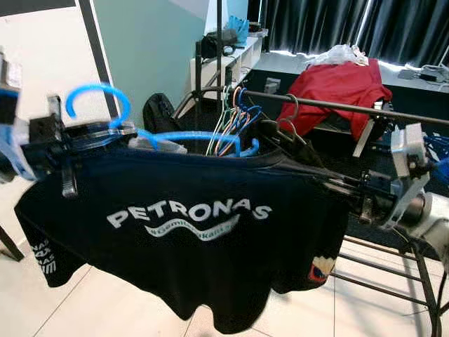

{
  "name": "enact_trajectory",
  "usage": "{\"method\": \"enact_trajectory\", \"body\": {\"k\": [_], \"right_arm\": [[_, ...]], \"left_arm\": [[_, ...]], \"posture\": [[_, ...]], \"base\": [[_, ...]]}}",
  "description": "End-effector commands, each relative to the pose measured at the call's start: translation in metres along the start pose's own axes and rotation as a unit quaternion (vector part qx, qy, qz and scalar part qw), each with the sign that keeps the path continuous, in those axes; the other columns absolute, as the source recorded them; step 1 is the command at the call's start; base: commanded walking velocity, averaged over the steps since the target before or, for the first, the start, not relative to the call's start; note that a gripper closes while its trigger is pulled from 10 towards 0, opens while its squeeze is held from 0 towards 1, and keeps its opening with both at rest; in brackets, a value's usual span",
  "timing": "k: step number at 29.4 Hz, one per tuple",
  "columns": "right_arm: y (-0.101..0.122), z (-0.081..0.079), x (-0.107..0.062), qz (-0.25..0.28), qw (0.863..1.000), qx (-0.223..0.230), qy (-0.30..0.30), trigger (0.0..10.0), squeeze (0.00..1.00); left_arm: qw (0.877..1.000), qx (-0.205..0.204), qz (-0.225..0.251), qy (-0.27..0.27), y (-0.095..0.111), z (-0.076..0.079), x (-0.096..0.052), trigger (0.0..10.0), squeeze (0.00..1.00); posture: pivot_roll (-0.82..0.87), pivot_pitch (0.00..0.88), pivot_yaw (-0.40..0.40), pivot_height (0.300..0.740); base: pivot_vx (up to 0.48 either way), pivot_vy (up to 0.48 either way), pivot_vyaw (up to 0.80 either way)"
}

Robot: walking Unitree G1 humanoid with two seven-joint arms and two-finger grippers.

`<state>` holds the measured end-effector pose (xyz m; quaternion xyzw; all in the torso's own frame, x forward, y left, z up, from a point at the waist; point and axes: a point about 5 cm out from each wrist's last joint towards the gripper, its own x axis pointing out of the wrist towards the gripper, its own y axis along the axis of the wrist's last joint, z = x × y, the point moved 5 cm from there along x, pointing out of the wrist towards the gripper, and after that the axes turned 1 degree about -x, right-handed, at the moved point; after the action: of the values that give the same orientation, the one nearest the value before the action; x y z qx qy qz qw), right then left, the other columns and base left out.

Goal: Hang hanger

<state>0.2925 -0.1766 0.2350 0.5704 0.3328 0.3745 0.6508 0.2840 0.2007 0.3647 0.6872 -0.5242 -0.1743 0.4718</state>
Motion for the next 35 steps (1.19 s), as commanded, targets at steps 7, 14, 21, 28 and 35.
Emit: {"method": "enact_trajectory", "body": {"k": [7,14,21,28,35], "right_arm": [[-0.021,-0.028,0.030,-0.008,0.999,0.034,0.041,0.0,0.00],[-0.021,-0.044,0.066,0.024,0.997,0.048,0.058,0.0,0.00],[-0.017,-0.061,0.113,0.063,0.995,0.059,0.055,0.0,0.00],[-0.022,-0.079,0.123,0.051,0.992,0.063,0.094,0.0,0.00],[-0.024,-0.099,0.121,0.049,0.987,0.076,0.133,0.0,0.00]], "left_arm": [[0.995,0.009,0.081,0.065,0.022,-0.017,0.007,10.0,0.00],[0.980,-0.046,0.155,0.117,0.012,-0.017,0.035,10.0,0.00],[0.815,-0.332,0.356,0.315,-0.029,-0.029,0.073,10.0,0.00],[0.732,-0.447,0.366,0.360,-0.066,-0.018,0.105,10.0,0.00],[0.747,-0.403,0.357,0.390,-0.062,-0.023,0.102,10.0,0.00]], "posture": [[-0.04,0.000,-0.027,0.740],[-0.04,0.000,-0.032,0.740],[-0.04,0.000,-0.037,0.740],[-0.06,0.000,-0.036,0.740],[-0.06,0.000,-0.026,0.740]], "base": [[0.000,0.000,0.00],[0.000,0.000,0.00],[0.000,0.000,0.00],[0.000,0.000,0.00],[0.000,0.000,0.00]]}}
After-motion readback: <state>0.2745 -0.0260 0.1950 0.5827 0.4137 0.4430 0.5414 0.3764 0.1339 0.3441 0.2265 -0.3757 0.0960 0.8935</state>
